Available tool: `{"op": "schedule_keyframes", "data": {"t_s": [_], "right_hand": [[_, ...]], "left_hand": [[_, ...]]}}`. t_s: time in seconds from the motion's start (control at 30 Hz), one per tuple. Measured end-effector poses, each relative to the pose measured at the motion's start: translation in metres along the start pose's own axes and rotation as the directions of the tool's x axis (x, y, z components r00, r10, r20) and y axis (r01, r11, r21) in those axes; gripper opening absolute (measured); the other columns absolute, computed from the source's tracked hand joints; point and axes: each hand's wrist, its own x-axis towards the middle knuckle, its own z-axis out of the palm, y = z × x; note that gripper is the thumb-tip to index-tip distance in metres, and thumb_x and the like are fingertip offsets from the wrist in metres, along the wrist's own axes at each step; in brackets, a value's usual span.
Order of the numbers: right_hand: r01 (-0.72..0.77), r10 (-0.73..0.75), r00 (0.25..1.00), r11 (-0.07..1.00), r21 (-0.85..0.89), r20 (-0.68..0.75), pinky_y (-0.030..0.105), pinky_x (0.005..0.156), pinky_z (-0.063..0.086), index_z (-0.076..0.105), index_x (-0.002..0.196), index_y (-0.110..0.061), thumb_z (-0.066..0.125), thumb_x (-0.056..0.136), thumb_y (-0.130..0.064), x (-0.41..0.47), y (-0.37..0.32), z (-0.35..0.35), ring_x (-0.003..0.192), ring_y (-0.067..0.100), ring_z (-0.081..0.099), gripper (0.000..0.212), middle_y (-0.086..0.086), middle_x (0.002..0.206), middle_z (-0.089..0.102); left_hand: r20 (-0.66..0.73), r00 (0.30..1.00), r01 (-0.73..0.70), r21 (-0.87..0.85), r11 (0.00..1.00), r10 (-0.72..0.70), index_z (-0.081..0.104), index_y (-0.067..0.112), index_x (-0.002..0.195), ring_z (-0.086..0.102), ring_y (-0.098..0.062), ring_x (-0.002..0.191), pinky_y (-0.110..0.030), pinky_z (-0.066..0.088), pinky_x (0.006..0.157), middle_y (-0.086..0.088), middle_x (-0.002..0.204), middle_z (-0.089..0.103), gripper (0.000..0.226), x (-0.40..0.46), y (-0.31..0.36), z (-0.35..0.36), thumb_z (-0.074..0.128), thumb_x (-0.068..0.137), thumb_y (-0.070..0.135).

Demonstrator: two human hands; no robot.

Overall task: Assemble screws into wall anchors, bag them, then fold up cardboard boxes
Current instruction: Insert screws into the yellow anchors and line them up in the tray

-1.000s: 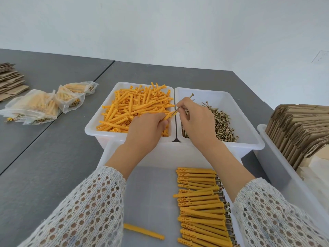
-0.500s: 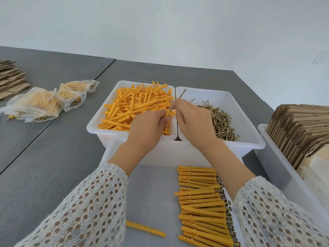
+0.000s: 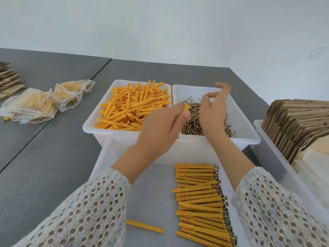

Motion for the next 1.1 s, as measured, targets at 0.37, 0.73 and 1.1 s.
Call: {"op": "schedule_keyframes", "data": {"t_s": [0.37, 0.73, 1.1], "right_hand": [[-0.682, 0.681, 0.727, 0.703, 0.202, 0.085, 0.02, 0.041, 0.04, 0.046, 0.107, -0.015, 0.033, 0.097, -0.006, 0.023, 0.024, -0.014, 0.051, 0.011, 0.05, 0.019, 0.003, 0.084, 0.058], [-0.67, 0.653, 0.741, 0.736, 0.098, 0.157, 0.02, 0.04, 0.042, 0.05, 0.108, -0.014, 0.037, 0.098, -0.009, 0.021, 0.024, -0.011, 0.052, 0.012, 0.051, 0.017, 0.003, 0.079, 0.059], [-0.157, 0.563, 0.664, 0.749, -0.644, 0.492, 0.039, 0.09, 0.043, 0.043, 0.131, -0.009, 0.045, 0.095, -0.022, 0.011, 0.027, 0.0, 0.114, 0.035, 0.051, 0.038, 0.021, 0.133, 0.047]], "left_hand": [[0.662, 0.738, -0.432, 0.318, 0.844, 0.128, 0.062, 0.017, 0.099, 0.064, -0.028, 0.078, -0.031, 0.034, 0.059, -0.004, 0.088, 0.068, 0.031, -0.038, 0.032, 0.062, 0.041, 0.103, 0.04], [0.625, 0.759, -0.44, 0.289, 0.85, 0.181, 0.058, 0.018, 0.114, 0.064, -0.026, 0.077, -0.029, 0.023, 0.049, 0.0, 0.088, 0.058, 0.03, -0.043, 0.034, 0.072, 0.053, 0.099, 0.044], [0.236, 0.952, -0.277, 0.382, 0.882, 0.197, 0.061, 0.02, 0.083, 0.056, -0.017, 0.067, -0.028, 0.032, 0.045, 0.005, 0.074, 0.058, 0.023, -0.009, 0.033, 0.031, 0.047, 0.099, 0.029]]}}
